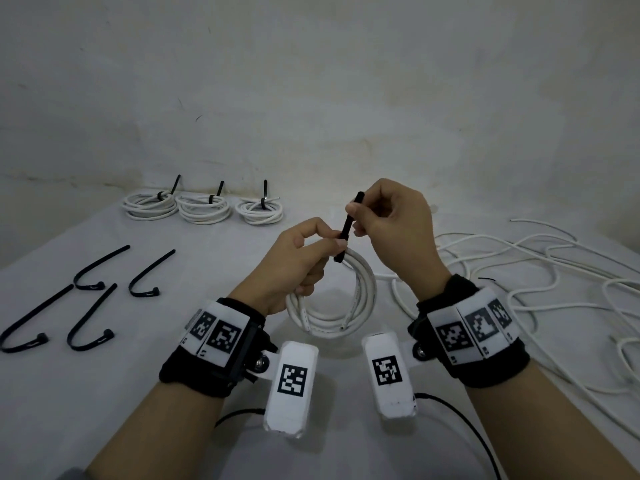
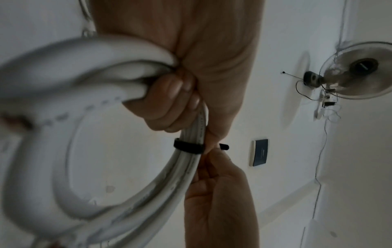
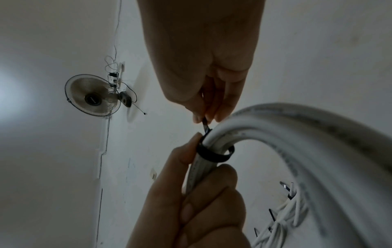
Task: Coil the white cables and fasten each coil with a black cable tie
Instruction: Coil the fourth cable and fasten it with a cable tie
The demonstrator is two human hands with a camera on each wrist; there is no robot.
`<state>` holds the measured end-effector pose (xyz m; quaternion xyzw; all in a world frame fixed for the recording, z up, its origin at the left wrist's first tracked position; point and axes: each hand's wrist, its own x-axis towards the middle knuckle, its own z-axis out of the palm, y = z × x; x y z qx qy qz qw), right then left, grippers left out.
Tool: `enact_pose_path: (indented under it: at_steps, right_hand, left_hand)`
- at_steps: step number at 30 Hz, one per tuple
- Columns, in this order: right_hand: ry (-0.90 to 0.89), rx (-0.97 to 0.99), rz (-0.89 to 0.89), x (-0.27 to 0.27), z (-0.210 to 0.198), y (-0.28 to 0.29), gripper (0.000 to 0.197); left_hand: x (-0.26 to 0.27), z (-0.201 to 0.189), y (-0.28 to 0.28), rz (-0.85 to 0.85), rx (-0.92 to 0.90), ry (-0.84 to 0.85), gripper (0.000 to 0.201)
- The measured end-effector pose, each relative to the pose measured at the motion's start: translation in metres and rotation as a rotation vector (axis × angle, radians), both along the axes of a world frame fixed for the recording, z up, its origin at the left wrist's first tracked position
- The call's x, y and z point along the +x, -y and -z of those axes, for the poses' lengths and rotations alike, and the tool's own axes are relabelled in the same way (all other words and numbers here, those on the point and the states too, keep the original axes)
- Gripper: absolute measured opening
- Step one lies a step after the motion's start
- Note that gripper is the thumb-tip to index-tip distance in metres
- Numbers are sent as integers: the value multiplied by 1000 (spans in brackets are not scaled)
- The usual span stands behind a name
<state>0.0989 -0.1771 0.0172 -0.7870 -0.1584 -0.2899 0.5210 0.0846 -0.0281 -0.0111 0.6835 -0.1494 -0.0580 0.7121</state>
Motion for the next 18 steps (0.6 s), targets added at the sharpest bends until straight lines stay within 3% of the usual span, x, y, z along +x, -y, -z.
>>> enact_pose_path:
  at_steps: [3,6,10,14,18]
  right_hand:
    - [2,60,-54,0,-2,-3,21]
    - [-38,-61,-130,-3,0,-1,7]
    - [-174,-36,-238,-12,7,3,27]
    - [-150,-91,-294,-19,11,6,45]
    - [-32,-65,-177,-17,18,1,29]
  left_hand:
    - [2,0,-2,-29,-82,-19,23]
    - [3,-1,-3,-40,-182,-42,23]
    - [4,-3,-2,-53,-257,-58,21]
    - [5,-2,-2,-69,-278,-59,16]
    - [7,-1,-2,-69,-286,-39,12]
